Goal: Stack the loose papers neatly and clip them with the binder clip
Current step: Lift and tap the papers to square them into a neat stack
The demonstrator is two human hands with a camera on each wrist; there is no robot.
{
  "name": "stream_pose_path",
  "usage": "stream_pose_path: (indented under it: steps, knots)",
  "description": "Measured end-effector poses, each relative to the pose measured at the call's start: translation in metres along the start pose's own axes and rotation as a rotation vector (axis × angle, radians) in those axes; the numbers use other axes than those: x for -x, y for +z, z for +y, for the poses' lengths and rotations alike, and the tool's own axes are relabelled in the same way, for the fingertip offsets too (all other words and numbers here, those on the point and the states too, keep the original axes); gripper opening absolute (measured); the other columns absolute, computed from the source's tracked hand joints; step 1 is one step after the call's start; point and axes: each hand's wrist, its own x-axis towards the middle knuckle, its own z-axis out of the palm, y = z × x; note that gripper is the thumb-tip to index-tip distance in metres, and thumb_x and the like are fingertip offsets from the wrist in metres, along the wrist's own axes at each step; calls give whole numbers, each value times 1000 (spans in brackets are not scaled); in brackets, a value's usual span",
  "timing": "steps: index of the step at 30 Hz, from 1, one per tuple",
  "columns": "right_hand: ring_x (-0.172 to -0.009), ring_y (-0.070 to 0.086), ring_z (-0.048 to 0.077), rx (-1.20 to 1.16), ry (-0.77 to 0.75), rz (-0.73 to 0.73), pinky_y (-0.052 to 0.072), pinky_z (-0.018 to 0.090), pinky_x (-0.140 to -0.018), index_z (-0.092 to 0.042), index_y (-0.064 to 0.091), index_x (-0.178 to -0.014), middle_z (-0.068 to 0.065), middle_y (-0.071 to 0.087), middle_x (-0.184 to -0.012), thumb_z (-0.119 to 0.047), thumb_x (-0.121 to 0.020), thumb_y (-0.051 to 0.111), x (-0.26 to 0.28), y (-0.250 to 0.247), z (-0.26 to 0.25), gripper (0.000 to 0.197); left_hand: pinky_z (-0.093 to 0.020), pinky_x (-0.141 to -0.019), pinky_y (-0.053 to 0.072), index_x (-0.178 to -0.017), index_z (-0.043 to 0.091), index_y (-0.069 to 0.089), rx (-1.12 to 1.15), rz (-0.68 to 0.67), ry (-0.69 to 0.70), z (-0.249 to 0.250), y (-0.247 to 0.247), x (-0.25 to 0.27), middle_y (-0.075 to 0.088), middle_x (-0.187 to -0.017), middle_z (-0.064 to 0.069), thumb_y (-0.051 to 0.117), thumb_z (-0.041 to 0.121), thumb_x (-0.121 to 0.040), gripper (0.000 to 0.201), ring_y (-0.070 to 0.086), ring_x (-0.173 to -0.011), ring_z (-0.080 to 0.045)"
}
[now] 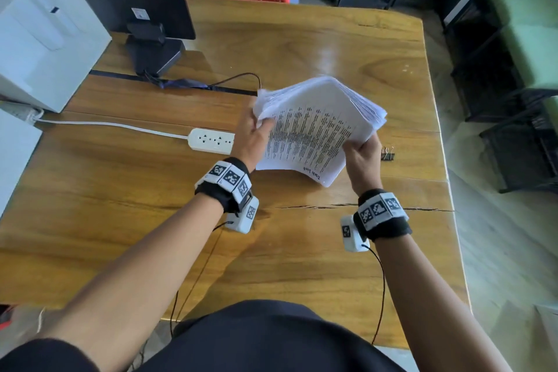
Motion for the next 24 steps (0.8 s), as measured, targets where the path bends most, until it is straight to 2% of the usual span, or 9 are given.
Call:
stream_pose_path:
  steps: [3, 5, 9, 12, 14, 16, 18, 21, 24]
  knots:
    - [-75, 54, 13, 67, 0, -2, 50, 33, -67, -9, 52, -91, 4, 58, -84, 7, -73, 41, -1, -6, 1, 26, -34, -97, 50, -123, 3, 55, -1, 8, 13, 2, 0, 2, 66, -115, -9, 52, 14, -86, 39, 62, -105, -16]
    - [-79, 56, 15, -22, 10, -18, 51, 33, -70, -14, 53, -92, 4, 59, -86, 14, -71, 41, -4, -14, -6, 37, -34, -96, 50, -120, 3, 53, -6, -3, 6, 4, -6, 0, 66, -109, -9, 56, 9, -85, 36, 63, -103, -19]
    - [-76, 56, 11, -80, -53, 1, 48, 23, -67, -12, 52, -99, 1, 58, -85, 17, -70, 38, -14, -15, -15, 44, -50, -91, 53, -118, 2, 53, 1, 8, 33, 6, -9, -4, 63, -109, -27, 60, 8, -78, 41, 64, -98, -37]
    - [-75, 56, 3, -12, -87, 36, 47, 19, -66, -12, 52, -99, -2, 58, -85, 15, -72, 38, -22, -10, -20, 41, -44, -75, 53, -112, 3, 60, 8, 34, 32, 18, -1, -6, 67, -101, -24, 54, 5, -82, 31, 63, -85, -29]
    - [-81, 57, 11, -30, -125, 62, 49, 24, -69, -15, 53, -100, 2, 59, -88, 17, -71, 37, -26, -15, -25, 46, -40, -81, 54, -115, 4, 59, 48, 45, 39, 26, -3, -9, 69, -104, -17, 56, 6, -83, 32, 66, -93, -26]
    - [-82, 58, 17, -24, -143, 55, 51, 27, -69, -8, 57, -101, 7, 60, -92, 15, -69, 38, -28, -19, -23, 44, -30, -82, 56, -117, 2, 58, 56, 44, 38, 21, -6, -12, 69, -106, -9, 59, 4, -84, 33, 67, -97, -19]
    - [-82, 59, 18, -21, -58, -28, 53, 31, -68, 1, 56, -102, 10, 61, -92, 14, -69, 40, -23, -15, -13, 40, -27, -80, 56, -118, 4, 59, 19, 22, -17, 8, -5, -10, 70, -108, -7, 64, 9, -83, 35, 68, -96, -15]
    - [-84, 59, 17, 15, 106, -108, 54, 32, -73, -8, 52, -98, 10, 60, -92, 17, -74, 45, -16, -3, 4, 35, -17, -67, 52, -104, 13, 64, -74, 8, -72, -8, 1, -13, 68, -99, -2, 61, 12, -89, 16, 65, -86, -17]
    - [-82, 61, 16, 55, 147, -65, 55, 32, -77, -7, 54, -97, 6, 63, -90, 14, -80, 56, -24, -7, 5, 27, -33, -71, 54, -94, 19, 65, -73, 2, -66, -4, -2, -21, 66, -91, -7, 60, 10, -87, 13, 62, -81, -22]
